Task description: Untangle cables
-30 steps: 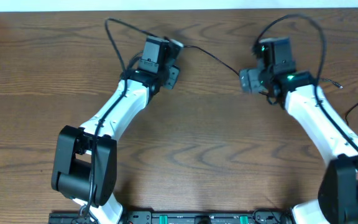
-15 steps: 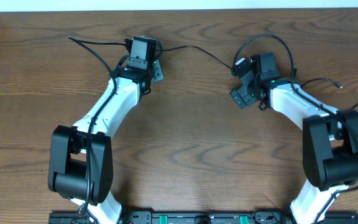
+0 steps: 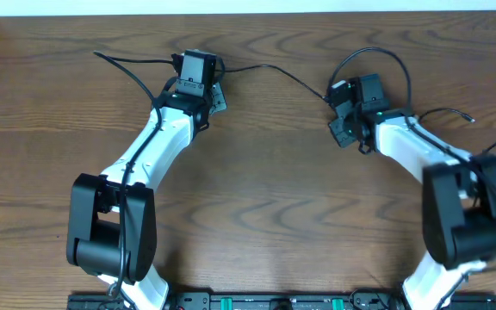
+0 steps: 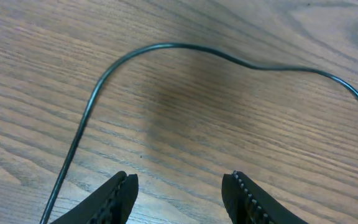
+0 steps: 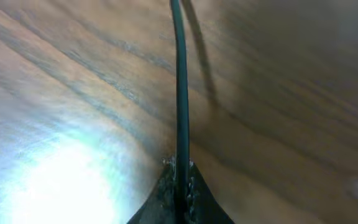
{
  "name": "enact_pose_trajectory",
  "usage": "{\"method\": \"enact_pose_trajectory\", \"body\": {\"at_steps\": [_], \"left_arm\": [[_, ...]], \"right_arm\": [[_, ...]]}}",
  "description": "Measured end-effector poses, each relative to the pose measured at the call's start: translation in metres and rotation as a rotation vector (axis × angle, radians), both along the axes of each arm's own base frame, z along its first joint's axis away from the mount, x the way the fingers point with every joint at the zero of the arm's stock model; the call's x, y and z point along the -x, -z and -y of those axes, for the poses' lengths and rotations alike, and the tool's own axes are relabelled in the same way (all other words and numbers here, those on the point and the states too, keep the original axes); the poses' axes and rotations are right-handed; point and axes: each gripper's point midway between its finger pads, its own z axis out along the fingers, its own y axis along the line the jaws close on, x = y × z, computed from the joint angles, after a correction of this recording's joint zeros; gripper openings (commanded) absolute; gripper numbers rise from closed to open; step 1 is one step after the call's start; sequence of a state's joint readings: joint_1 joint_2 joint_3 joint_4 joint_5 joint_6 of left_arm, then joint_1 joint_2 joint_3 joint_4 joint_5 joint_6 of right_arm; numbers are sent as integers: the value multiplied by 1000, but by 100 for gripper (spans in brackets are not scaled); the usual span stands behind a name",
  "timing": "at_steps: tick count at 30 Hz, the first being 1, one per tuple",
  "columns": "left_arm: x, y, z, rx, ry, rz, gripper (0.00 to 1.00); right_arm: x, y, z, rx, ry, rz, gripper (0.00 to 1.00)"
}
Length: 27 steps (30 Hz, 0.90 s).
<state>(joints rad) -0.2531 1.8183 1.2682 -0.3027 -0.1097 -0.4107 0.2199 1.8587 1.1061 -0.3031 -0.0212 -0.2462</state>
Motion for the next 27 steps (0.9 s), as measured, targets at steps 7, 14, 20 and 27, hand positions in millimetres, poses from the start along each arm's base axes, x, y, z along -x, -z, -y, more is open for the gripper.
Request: {"method": "enact_pose_trajectory", "body": {"at_steps": [7,14,20,27], "left_arm": [[0,0,0,-15,18,0,50],[0,0,0,-17,20,-1,50],[1,0,0,-17,20,-3,50],[1,1,0,-18,20,-6,50]], "right_arm": [[5,-196,47,39,217,470,1],[99,-389,167,89,658,1026,1],[196,-452,254,238,1011,1266,1],[210,-431,316,357,1189,1182,1]]}}
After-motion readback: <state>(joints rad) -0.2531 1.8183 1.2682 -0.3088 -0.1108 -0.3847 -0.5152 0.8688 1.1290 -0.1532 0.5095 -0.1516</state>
